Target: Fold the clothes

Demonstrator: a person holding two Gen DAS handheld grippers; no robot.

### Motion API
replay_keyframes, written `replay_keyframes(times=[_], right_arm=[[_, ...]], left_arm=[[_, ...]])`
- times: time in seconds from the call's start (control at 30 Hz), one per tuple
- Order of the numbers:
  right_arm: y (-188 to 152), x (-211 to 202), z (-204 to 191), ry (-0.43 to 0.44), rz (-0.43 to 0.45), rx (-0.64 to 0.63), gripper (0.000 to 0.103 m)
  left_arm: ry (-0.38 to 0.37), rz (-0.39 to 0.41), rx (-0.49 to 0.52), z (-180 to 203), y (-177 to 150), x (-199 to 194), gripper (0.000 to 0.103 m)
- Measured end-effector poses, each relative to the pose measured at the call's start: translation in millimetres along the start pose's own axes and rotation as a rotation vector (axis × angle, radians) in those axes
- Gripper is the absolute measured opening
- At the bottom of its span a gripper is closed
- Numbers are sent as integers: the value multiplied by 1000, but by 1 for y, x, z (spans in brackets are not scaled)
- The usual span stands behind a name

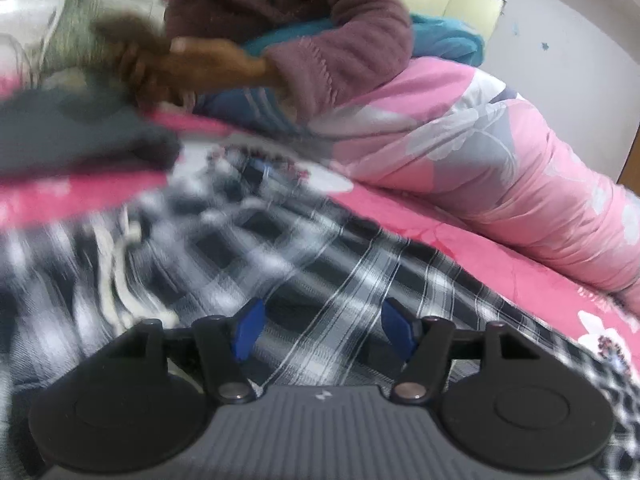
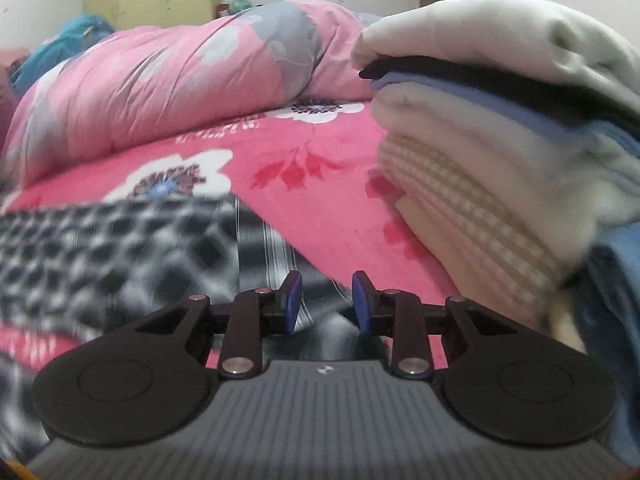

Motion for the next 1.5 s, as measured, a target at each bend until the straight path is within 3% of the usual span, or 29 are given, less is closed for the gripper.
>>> replay_keyframes(times=[0.13,0.27,0.4,0.5,0.53,0.73,0.93,1.23,1.33,1.43,1.47,1.5], right_arm=[[-4,15,-31,53,7,-185,27],[-2,43,-67,112,-4,-362,27],[-6,79,-82,144,-64,-490,31],[-10,94,-69,124,-94,-498,16],[-5,96,-61,99,-88,-494,3],[39,114,-8,-55,-35,-431,3],[60,171,19,-268,-98,-585,2],[67,229,22,-403,-127,-718,0],[65,244,16,-435,-145,-758,6],[71,235,3,-456,-82,-835,19],[76,229,-3,-461,-45,-867,33],[82,221,-8,-478,-5,-900,39]], left_arm=[[17,67,112,45,5,-28,71],[-66,32,235,111,-18,-31,73],[-83,-17,307,144,-57,-14,73],[-49,-66,330,143,-74,3,73],[-36,-89,329,140,-78,9,73],[-8,-129,212,117,-76,17,73],[82,-117,262,118,-79,16,73],[92,-120,254,114,-73,21,73],[91,-122,255,114,-73,23,74],[87,-122,251,115,-73,21,75],[85,-122,250,115,-74,21,75],[84,-123,249,115,-74,20,75]])
Point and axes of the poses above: each gripper's, at about its wrist camera, not at the fingertips, and x roughly the way its jaws point, z to its right, y to its top, the point moved 9 cm from there along x, roughly the way its jaws point, and after that the axes turned 7 degrees about -x, right-handed, at the moved point
